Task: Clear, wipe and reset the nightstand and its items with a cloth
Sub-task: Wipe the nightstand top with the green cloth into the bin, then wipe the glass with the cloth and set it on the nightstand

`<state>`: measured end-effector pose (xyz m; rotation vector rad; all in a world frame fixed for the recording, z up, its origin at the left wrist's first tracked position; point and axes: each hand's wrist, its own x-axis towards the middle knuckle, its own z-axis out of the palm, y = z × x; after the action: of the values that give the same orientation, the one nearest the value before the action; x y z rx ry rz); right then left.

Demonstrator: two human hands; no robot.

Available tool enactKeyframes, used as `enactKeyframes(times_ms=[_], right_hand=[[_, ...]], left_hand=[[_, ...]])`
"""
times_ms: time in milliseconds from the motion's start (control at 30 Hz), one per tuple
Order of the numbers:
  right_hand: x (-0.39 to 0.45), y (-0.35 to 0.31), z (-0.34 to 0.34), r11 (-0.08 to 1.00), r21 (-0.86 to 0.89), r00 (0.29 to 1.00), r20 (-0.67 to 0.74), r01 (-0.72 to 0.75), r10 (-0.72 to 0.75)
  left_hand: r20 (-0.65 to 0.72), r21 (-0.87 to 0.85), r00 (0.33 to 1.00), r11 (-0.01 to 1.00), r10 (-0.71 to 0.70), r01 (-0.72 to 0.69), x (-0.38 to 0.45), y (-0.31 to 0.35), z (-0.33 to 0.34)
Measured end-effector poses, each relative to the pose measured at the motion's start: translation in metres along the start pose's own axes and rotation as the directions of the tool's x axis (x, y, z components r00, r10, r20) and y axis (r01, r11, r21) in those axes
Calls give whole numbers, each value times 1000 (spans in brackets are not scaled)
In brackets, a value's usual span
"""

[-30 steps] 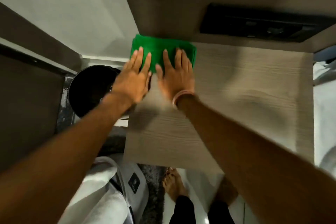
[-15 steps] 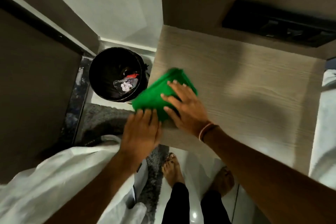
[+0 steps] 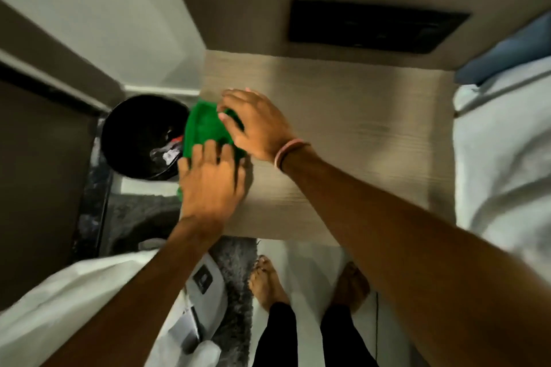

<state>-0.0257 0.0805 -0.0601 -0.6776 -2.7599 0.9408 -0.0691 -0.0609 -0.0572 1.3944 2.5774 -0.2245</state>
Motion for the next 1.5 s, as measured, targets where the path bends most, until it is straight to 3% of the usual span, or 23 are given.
enactKeyframes(times_ms=[100, 267, 400, 500, 600, 667, 767, 833, 900, 1000, 1100, 1200, 1267, 1333, 1433, 1500], right_hand=[[-54, 23, -44, 987, -55, 954, -270, -148, 128], [-159, 76, -162, 879, -70, 722, -602, -473, 341], [-259, 106, -255, 731, 29, 375, -844, -682, 384], [-328, 122, -300, 618, 99, 173, -915, -780, 364], [-389, 139, -323, 410, 187, 18, -894, -893, 447], [-436, 157, -329, 171, 325, -170, -794, -930, 584], [-476, 181, -330, -27, 643, -442, -494, -766, 749], [-483, 191, -331, -71, 819, -523, -294, -569, 800], [-480, 198, -327, -71, 873, -546, -236, -483, 804], [-473, 201, -323, -8, 865, -549, -311, -501, 776], [-462, 203, -325, 43, 832, -513, -380, -553, 770], [-447, 199, -325, 117, 723, -451, -539, -681, 711], [-427, 190, -320, 209, 641, -384, -654, -738, 651], [-394, 173, -308, 369, 588, -285, -735, -720, 616], [-327, 134, -281, 607, 651, -161, -731, -455, 663], [-278, 108, -260, 626, 751, -62, -649, -209, 758]], left_hand=[[-159, 43, 979, 992, 127, -122, 7, 23, -21], [-330, 66, 836, 894, 438, -442, 36, 129, -75], [-442, 102, 631, 734, 638, -671, 33, 261, -122], [-462, 132, 512, 627, 724, -767, 11, 351, -151], [-486, 152, 411, 538, 771, -829, -15, 415, -164], [-453, 161, 340, 451, 824, -878, -37, 457, -164], [-409, 162, 299, 391, 862, -906, -58, 493, -155], [-405, 166, 270, 361, 873, -918, -67, 506, -145], [-394, 166, 261, 347, 881, -923, -71, 507, -134], [-400, 162, 245, 331, 883, -929, -66, 495, -127], [-382, 208, 201, 296, 902, -932, -46, 465, -123], [-346, 220, 243, 330, 906, -918, -19, 419, -118], [-328, 203, 342, 420, 881, -885, -2, 376, -112], [-289, 178, 475, 534, 831, -826, 14, 325, -103], [-190, 155, 678, 704, 710, -693, 31, 241, -88], [-81, 165, 807, 807, 585, -568, 40, 183, -81]])
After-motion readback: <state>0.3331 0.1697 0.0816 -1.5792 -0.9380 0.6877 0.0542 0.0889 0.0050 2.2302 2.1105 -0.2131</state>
